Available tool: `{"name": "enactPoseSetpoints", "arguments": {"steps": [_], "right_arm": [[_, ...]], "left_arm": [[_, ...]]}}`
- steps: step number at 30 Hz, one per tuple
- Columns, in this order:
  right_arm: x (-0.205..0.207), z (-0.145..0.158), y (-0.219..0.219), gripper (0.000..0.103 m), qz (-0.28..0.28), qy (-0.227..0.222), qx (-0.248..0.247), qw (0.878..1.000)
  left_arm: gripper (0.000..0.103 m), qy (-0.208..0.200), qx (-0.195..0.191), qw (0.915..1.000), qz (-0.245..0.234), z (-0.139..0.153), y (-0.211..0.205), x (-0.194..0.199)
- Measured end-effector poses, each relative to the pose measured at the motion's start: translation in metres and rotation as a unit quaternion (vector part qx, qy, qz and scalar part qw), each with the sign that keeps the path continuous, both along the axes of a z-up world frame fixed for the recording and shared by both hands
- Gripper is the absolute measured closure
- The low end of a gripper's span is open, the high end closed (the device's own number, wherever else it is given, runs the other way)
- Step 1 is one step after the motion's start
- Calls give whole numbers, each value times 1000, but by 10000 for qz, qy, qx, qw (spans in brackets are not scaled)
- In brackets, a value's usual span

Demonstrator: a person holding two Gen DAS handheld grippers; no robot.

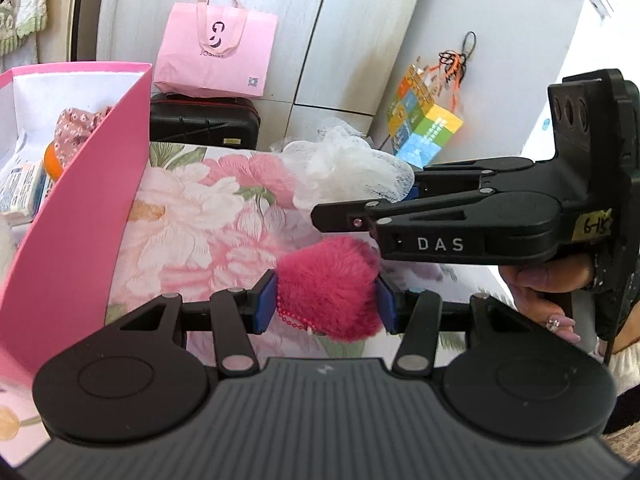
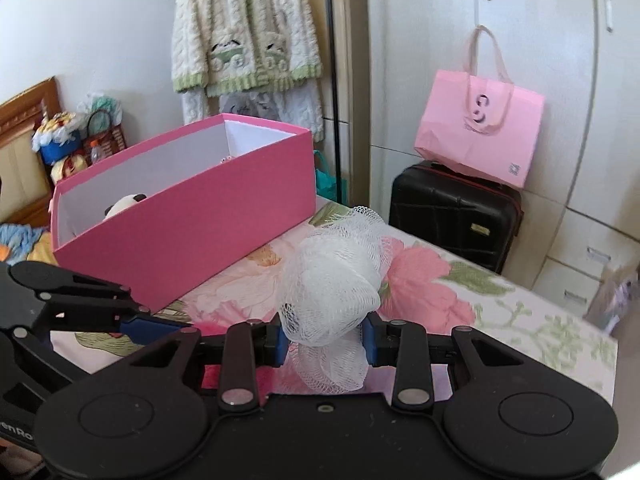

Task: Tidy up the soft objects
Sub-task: 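Carry the pom-pom in the left tool while the right tool carries the mesh puff to the box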

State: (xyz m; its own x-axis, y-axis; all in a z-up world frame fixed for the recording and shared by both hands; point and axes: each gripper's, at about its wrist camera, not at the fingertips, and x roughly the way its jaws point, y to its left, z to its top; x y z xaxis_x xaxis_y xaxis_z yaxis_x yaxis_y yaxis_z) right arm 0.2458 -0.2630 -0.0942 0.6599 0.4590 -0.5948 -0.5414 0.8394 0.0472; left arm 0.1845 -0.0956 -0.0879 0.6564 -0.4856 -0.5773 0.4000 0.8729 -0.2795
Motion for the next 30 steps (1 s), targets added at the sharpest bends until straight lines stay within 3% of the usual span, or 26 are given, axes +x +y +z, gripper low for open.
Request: {"name": "enactPoseSetpoints", "arguments": {"steps": [14,22,30], "right_arm": [[-69,-17,9,63,-287,87,33,9995],[-106,-21,26,63,-171,216,-10,9996],[-141,-18,47,63,-46,476,34,9988]], "left_arm": [[54,248,294,9984,-408,2,37,-50],[54,497,316,9966,-577,7,70,-75],[54,580,579,9953,-525,17,105,-101]]}}
